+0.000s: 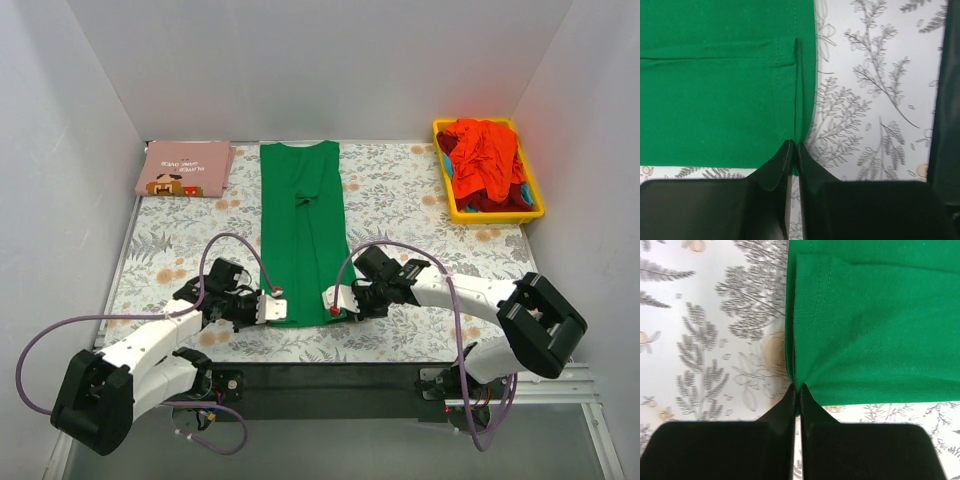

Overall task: Fold and stack the t-shirts
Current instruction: Fold the tshirt

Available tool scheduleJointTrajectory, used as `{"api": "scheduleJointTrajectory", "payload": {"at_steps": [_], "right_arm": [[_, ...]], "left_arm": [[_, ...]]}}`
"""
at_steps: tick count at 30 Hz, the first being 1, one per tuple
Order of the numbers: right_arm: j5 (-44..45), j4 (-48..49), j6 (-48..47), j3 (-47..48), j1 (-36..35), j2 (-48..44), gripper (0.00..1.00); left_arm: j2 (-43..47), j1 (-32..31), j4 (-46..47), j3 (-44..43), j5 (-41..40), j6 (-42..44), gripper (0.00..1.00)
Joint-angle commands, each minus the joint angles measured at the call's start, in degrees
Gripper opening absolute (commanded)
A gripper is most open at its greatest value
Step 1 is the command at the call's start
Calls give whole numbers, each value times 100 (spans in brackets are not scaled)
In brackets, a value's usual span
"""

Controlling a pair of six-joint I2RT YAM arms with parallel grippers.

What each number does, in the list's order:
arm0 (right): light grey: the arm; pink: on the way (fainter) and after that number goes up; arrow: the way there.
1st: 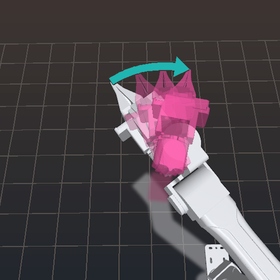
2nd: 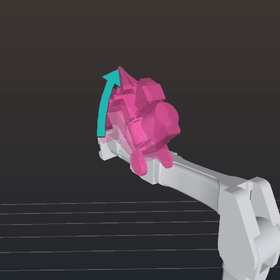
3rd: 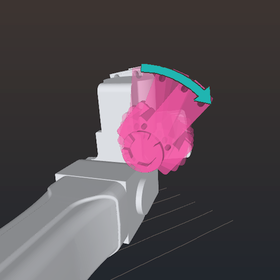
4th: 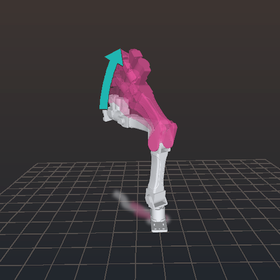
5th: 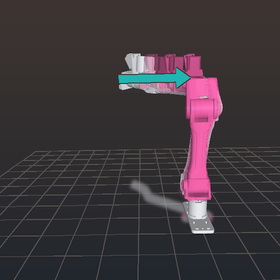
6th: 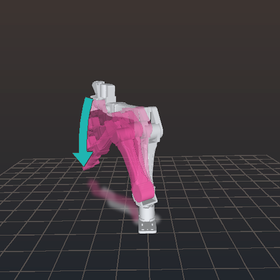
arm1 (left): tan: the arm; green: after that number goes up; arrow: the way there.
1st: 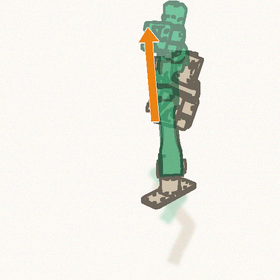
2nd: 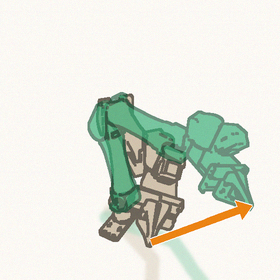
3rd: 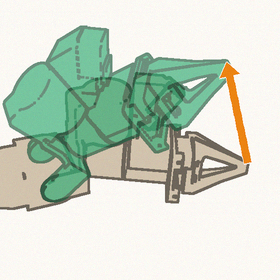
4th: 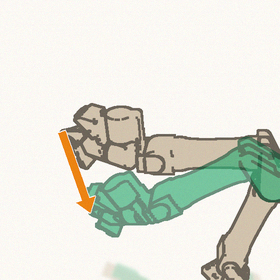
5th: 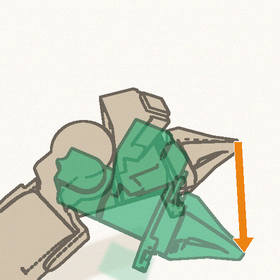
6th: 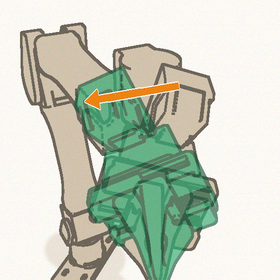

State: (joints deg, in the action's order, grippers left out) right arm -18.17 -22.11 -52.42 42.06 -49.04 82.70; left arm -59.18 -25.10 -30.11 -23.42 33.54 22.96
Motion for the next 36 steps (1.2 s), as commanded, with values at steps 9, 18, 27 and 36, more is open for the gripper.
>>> {"api": "scheduleJointTrajectory", "payload": {"at_steps": [9,18,27,36], "right_arm": [[32,-487,532,-129,-493,-764,1],[25,-733,-136,916,201,-326,1],[68,-830,-918,2401,974,1000,1],[113,-839,-1288,4098,1642,2600,1]], "left_arm": [[1014,-83,-1639,-558,188,-19,0],[109,646,-1156,-1620,442,-38,0],[-1727,1569,-94,-2799,829,112,0],[-3317,1807,891,-3783,751,-143,0]]}}
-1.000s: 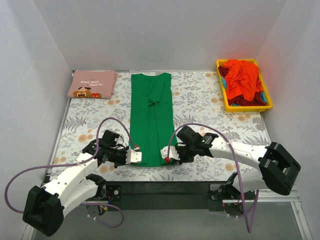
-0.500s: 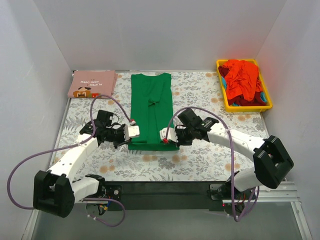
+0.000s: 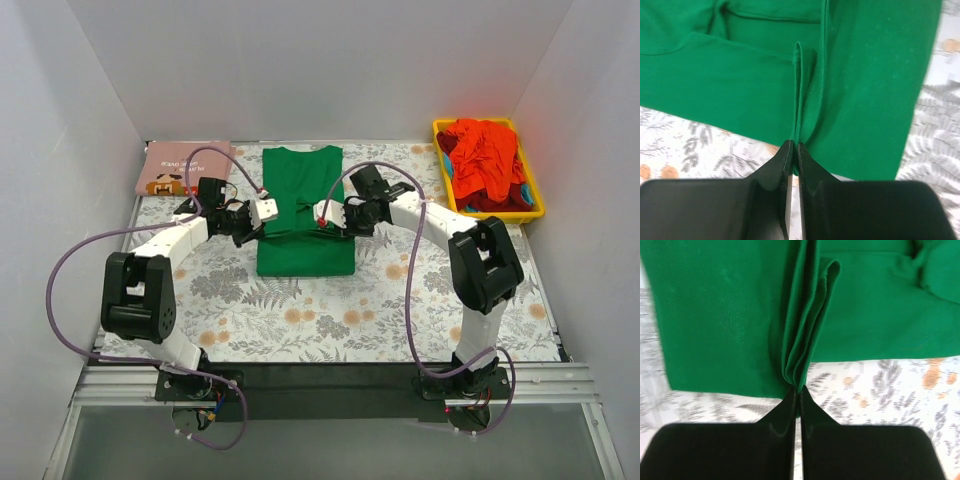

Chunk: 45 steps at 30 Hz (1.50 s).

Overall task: Fold and stack the t-shirts
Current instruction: Fold the tshirt

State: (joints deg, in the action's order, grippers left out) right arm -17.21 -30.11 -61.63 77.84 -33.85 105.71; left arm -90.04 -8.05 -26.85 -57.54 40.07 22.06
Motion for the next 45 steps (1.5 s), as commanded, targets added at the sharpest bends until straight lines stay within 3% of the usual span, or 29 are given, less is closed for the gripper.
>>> {"api": "scheduleJointTrajectory", "payload": {"at_steps": [1,14,16,17,18,19,20,24,26,31,33,37,45], "right_arm": [[16,-65,-420,817,202,414,1],[323,-180,-412,2725,405,1978,2],[429,-188,-298,2911,423,2093,27],[534,-154,-254,3016,440,2111,39],[570,-153,-132,3052,466,2103,70],[613,-162,-70,3070,484,2059,86],[649,-145,-34,3053,502,1998,89],[553,-109,203,2869,642,1374,87],[360,-127,414,2579,669,954,79],[-449,-215,669,1141,511,74,41],[-555,-189,669,743,292,-191,34],[-494,13,827,118,-69,-314,31],[-230,901,986,-568,-447,-42,35]], "left_arm": [[-373,128,602,-477,80,-53,0],[-1858,296,1233,-1699,-122,-132,0],[-1947,296,1480,-1761,-342,-430,10],[-1965,313,1672,-1778,-421,-553,30],[-1947,331,1735,-1778,-474,-737,42],[-1912,348,1779,-1761,-500,-843,52],[-1851,374,1815,-1752,-509,-966,57],[-1203,603,1815,-1393,-325,-1432,58],[-859,647,1806,-816,-185,-1337,55],[485,604,1490,505,387,-668,41],[619,533,1393,865,457,-677,40],[786,349,1402,1323,423,-396,42],[602,-117,1937,1842,150,-238,45]]}}
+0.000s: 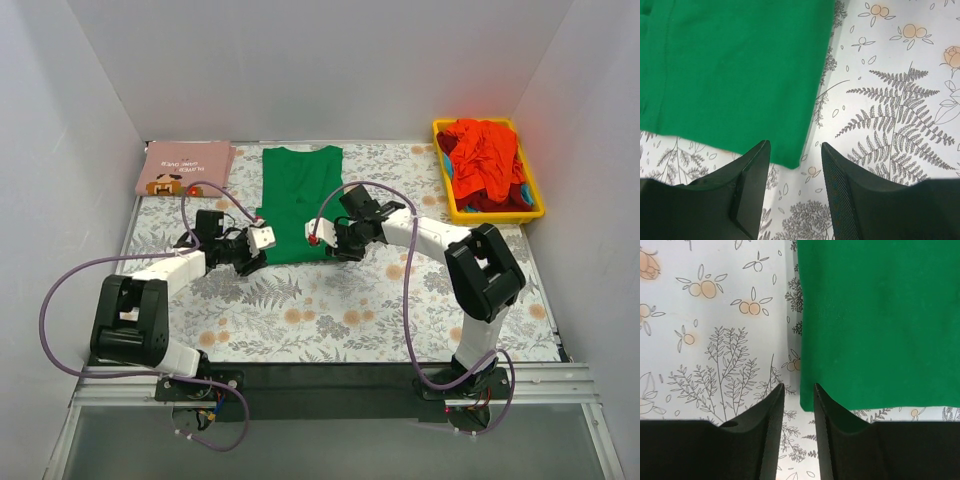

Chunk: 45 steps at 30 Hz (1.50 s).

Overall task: Fold and stack the t-shirts
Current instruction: Fold the tshirt

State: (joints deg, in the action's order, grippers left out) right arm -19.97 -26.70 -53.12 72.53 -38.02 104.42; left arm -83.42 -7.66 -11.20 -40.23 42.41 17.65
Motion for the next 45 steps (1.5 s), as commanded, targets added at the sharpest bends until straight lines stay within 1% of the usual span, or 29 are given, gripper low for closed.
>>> {"api": "scheduleJointTrajectory", "payload": {"at_steps": [1,5,9,13,15,17,18,19,20,21,22,25,26,29,34,37,40,41,43,44,45], "right_arm": [[72,595,118,-55,-39,131,37],[221,762,127,-99,-65,438,38],[370,824,83,-204,-65,544,38],[406,833,48,-345,-74,553,39],[467,859,22,-459,-74,562,38],[529,885,21,-521,-74,562,32],[598,894,21,-538,-74,562,29],[643,886,47,-538,-74,544,17],[678,877,56,-538,-74,509,10],[722,886,65,-547,-65,474,6],[722,886,109,-547,-74,369,1],[643,789,188,-425,-65,193,1],[582,693,223,-381,-48,80,1],[450,456,363,-178,-4,-149,1],[257,87,513,-99,5,-685,1],[28,-265,575,-291,5,-958,1],[-130,-678,531,-520,-39,-1336,1],[-183,-888,557,-556,-56,-1563,1],[-376,-1082,636,-722,-161,-1810,1],[-463,-1292,663,-801,-301,-2081,1],[-490,-1372,698,-993,-389,-2240,1]], "left_arm": [[-113,-192,460,146,-136,239,45],[-447,-271,645,156,-391,370,45],[-684,-280,663,147,-497,546,45],[-825,-289,646,199,-576,722,43],[-930,-297,637,173,-646,731,35],[-992,-297,584,138,-655,749,25],[-992,-297,575,129,-655,723,14],[-966,-297,567,86,-621,714,8],[-922,-297,488,68,-585,696,5],[-852,-297,435,24,-550,687,1],[-808,-297,382,-37,-506,644,0],[-667,-289,163,-213,-427,433,0],[-624,-280,-81,-388,-314,406,0],[-422,-280,-338,-582,-120,274,0],[-62,-280,-611,-767,-111,239,0],[237,-297,-1067,-750,-5,406,0],[729,-429,-1734,-723,4,581,0],[852,-516,-2119,-697,21,582,0],[1265,-631,-2525,-618,74,617,0],[1406,-779,-2928,-574,74,634,0],[1746,-850,-3123,-530,100,634,0]]}}
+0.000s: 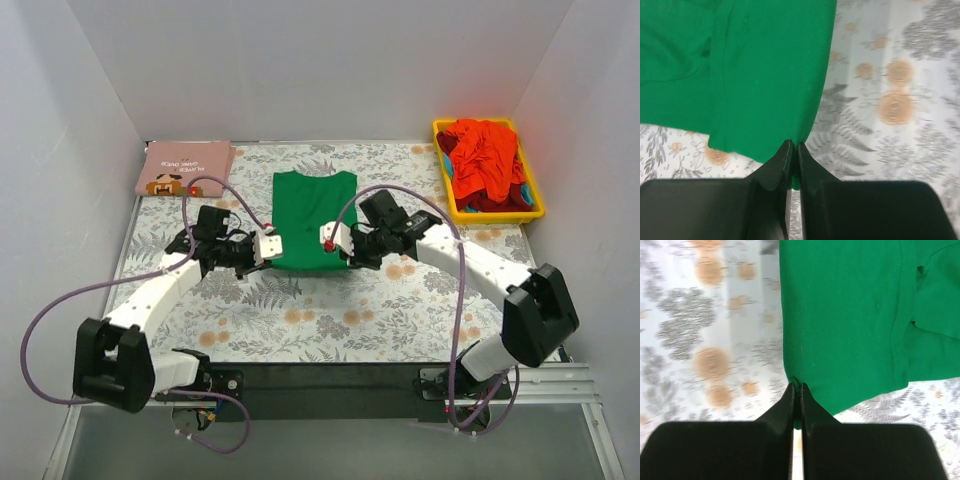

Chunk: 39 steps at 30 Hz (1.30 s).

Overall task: Fold and stack the t-shirts
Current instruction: Fold the tshirt

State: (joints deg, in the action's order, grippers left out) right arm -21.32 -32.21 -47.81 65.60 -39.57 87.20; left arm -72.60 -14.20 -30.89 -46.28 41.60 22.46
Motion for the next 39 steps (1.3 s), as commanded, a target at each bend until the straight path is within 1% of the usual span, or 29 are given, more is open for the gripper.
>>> {"api": "scheduleJointTrajectory", "payload": {"at_steps": [1,2,4,5,7,8,11,15,16,18,19,20,23,24,25,26,27,28,30,31,32,34,35,37,39], "right_arm": [[-399,-918,245,-459,-305,-868,1],[-547,-954,298,-617,-436,-1063,1],[-645,-1120,369,-1099,-560,-1588,1],[-767,-1199,430,-1207,-665,-1731,1],[-891,-1419,457,-1409,-718,-2029,1],[-935,-1463,440,-1427,-736,-2084,1],[-769,-1499,369,-1305,-719,-2154,1],[-698,-1499,106,-963,-561,-1962,1],[-698,-1517,45,-849,-473,-1752,1],[-759,-1552,-209,-445,-61,-1497,1],[-786,-1587,-315,-330,89,-1199,1],[-829,-1622,-447,-181,351,-1040,1],[-830,-1657,-1009,311,747,-381,1],[-838,-1649,-1089,609,836,-179,1],[-882,-1657,-1247,777,915,249,1],[-970,-1649,-1300,961,1099,489,1],[-1014,-1640,-1327,1442,1179,743,1],[-1067,-1648,-1414,1681,1258,1277,1],[-1093,-1649,-1476,2235,1452,1833,1],[-1120,-1649,-1503,2760,1513,2375,1],[-1085,-1649,-1512,3008,1601,2650,1],[-1023,-1657,-1485,3448,1654,3343,1],[-962,-1649,-1511,3659,1663,3513,1],[-935,-1622,-1486,3810,1663,3899,1],[-944,-1613,-1415,3829,1654,4059,1]], "left_arm": [[825,-267,-1338,189,234,162,0],[1035,-390,-1758,225,269,223,0],[1536,-513,-2208,277,348,346,0],[1669,-610,-2611,295,409,373,0],[1950,-655,-2991,269,471,426,0],[1995,-672,-3358,191,550,470,0],[2004,-672,-3669,85,559,330,0],[1688,-672,-3310,-257,349,83,0],[1557,-672,-3239,-319,279,127,0],[1144,-611,-2958,-582,173,180,0],[995,-558,-2853,-688,190,241,0],[619,-427,-2695,-837,216,294,0],[-76,-33,-2265,-1444,410,435,0],[-601,56,-2150,-1602,445,478,0],[-937,118,-1879,-1899,445,453,0],[-1236,241,-1755,-2041,454,444,0],[-1840,294,-1623,-2225,471,409,0],[-2098,416,-1265,-2523,497,104,0],[-2625,514,-999,-2815,586,-91,0],[-3002,532,-588,-2903,516,-249,0],[-3197,541,-436,-3061,481,-512,0],[-3488,541,-225,-3159,349,-593,0],[-3707,541,98,-3168,331,-802,0],[-3893,541,285,-3176,138,-892,0],[-4078,532,330,-3150,50,-997,0]]}}
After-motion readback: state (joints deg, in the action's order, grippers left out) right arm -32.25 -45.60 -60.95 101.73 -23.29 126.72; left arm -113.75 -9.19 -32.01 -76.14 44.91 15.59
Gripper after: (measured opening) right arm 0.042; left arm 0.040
